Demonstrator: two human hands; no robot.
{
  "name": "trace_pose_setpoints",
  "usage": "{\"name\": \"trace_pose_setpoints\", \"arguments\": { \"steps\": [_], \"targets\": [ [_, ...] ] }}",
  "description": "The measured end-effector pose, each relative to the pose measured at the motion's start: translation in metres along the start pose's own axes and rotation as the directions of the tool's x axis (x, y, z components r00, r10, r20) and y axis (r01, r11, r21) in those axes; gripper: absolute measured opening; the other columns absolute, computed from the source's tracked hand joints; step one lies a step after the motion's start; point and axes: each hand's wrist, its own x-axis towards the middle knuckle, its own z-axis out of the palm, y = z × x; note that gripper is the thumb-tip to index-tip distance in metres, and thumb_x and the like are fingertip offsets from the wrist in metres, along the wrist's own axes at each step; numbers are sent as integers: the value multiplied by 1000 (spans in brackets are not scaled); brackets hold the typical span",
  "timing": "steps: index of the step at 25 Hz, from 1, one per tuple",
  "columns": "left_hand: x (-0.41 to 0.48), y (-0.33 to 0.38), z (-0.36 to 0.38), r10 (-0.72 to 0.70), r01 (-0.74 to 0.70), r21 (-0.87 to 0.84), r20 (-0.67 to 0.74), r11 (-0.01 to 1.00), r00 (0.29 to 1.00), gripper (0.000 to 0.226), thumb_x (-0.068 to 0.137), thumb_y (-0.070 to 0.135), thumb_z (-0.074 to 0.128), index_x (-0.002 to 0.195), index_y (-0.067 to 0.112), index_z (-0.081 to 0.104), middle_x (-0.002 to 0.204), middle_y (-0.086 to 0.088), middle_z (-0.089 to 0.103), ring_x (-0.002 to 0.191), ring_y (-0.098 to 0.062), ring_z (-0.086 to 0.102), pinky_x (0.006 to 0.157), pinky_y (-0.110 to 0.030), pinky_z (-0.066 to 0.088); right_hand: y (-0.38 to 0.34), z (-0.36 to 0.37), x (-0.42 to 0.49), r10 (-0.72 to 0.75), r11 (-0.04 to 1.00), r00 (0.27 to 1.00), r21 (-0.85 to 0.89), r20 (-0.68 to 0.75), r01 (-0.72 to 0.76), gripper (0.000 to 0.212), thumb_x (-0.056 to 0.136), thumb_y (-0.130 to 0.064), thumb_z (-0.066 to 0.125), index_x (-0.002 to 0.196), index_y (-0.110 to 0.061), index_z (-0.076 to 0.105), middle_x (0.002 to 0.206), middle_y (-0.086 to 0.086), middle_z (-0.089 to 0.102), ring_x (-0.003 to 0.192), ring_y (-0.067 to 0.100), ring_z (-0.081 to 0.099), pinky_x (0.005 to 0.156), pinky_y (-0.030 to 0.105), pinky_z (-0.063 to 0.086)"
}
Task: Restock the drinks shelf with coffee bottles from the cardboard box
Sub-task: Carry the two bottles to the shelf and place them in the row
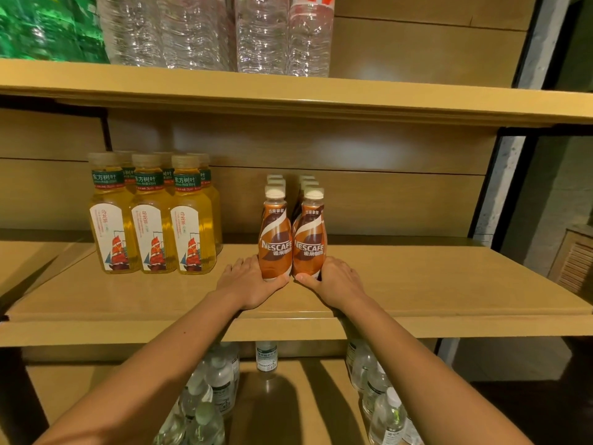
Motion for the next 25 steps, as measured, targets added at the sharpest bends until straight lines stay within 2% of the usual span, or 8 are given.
{"name": "trace_pose_setpoints", "arguments": {
  "steps": [4,7,10,13,16,19,22,25],
  "targets": [
    [-4,2,3,-15,16,48,-20,999,1000,90,77,81,22,143,20,31,148,-6,38,136,-26,32,114,-45,22,3,6,2,20,997,999,-79,40,-17,74,79,-74,39,116,-12,56,117,9,61,112,26,55,100,45,42],
    [-13,8,-7,-53,56,88,-44,994,998,92,76,82,25,141,17,37,147,-9,40,136,-27,34,114,-45,22,-2,-4,-5,54,992,996,-116,71,-46,84,81,-76,33,130,-9,48,135,16,50,127,30,44,109,47,33],
    [-45,11,-20,-82,86,0,-288,996,954,93,76,81,29,134,10,46,137,-13,50,126,-28,45,104,-40,35,-4,-26,-33,62,982,996,-185,63,-49,94,83,-76,28,144,-5,31,152,17,31,141,31,27,117,46,21],
    [-86,24,-36,29,-98,-110,-505,989,862,78,78,70,32,127,11,50,128,-9,53,116,-24,51,92,-35,43,9,-58,-69,35,979,999,-199,-36,-41,84,88,-69,25,144,-6,32,152,16,31,142,30,26,117,44,21],
    [-118,70,-49,250,-375,-129,-544,918,801,67,81,62,36,125,12,49,130,-6,45,115,-19,47,87,-30,42,34,-93,-112,93,977,989,-184,-112,-113,73,93,-61,26,141,-7,36,151,16,32,141,30,27,116,44,22],
    [-142,139,-47,480,-582,-95,-468,807,742,57,87,53,42,129,15,46,132,-3,42,118,-17,44,92,-30,39,70,-128,-164,170,960,976,-203,-136,-195,67,95,-56,30,138,-5,40,148,18,37,137,31,33,114,44,25],
    [-162,222,-26,654,-685,-100,-229,721,722,60,89,50,49,139,18,36,138,-2,41,124,-19,40,100,-34,36,117,-164,-231,275,925,942,-213,-194,-314,57,95,-49,40,136,-9,43,138,14,50,127,30,46,110,46,32],
    [-189,310,-5,767,-759,-160,-11,632,641,74,86,55,52,145,16,27,148,-7,35,134,-24,36,108,-41,34,170,-198,-312,423,844,882,-263,-208,-467,59,93,-46,48,142,-15,36,144,10,45,130,28,44,108,44,37]
  ]
}}
